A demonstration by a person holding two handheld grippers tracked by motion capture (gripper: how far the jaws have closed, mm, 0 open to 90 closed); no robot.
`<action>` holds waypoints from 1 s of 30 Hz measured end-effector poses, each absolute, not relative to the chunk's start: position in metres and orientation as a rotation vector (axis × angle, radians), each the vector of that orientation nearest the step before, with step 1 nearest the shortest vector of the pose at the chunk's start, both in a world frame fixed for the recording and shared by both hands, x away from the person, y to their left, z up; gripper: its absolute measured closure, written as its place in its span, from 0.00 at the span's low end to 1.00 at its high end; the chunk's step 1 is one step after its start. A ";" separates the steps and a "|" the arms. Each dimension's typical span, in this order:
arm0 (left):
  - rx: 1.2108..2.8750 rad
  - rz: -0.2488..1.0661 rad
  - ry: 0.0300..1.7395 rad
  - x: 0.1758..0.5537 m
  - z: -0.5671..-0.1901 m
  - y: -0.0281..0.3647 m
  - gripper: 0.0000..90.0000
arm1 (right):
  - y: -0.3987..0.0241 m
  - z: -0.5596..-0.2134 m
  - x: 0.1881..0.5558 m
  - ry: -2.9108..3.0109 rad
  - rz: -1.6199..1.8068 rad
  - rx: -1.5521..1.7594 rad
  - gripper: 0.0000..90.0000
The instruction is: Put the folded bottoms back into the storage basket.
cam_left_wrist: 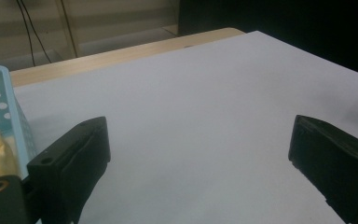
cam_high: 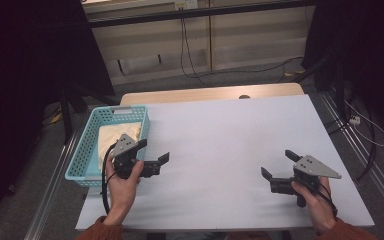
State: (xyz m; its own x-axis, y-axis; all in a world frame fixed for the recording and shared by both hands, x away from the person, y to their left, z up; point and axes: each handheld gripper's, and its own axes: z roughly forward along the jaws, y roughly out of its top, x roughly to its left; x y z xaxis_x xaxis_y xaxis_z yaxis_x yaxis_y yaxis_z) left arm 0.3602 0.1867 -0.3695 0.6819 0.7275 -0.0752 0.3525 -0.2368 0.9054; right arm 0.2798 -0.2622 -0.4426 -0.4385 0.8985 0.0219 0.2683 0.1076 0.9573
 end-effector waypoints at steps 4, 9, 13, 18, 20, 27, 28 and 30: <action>1.868 0.410 0.836 0.359 -0.378 0.180 0.06 | -0.263 -0.443 0.280 1.786 1.350 1.144 0.01; 1.894 0.385 0.840 0.354 -0.385 0.174 0.06 | -0.262 -0.443 0.280 1.792 1.345 1.136 0.01; 1.902 0.399 0.835 0.346 -0.392 0.173 0.06 | -0.263 -0.443 0.279 1.784 1.346 1.145 0.01; 1.909 0.409 0.829 0.344 -0.399 0.174 0.06 | -0.263 -0.443 0.279 1.788 1.345 1.141 0.01; 1.888 0.373 0.849 0.344 -0.400 0.175 0.06 | -0.263 -0.443 0.279 1.785 1.344 1.142 0.01; 1.977 0.407 0.790 0.344 -0.413 0.163 0.05 | -0.264 -0.443 0.278 1.785 1.344 1.152 0.01; 1.989 0.395 0.792 0.345 -0.416 0.162 0.05 | -0.265 -0.443 0.277 1.785 1.344 1.147 0.01; 1.995 0.346 0.802 0.346 -0.420 0.160 0.05 | -0.265 -0.443 0.277 1.783 1.344 1.148 0.01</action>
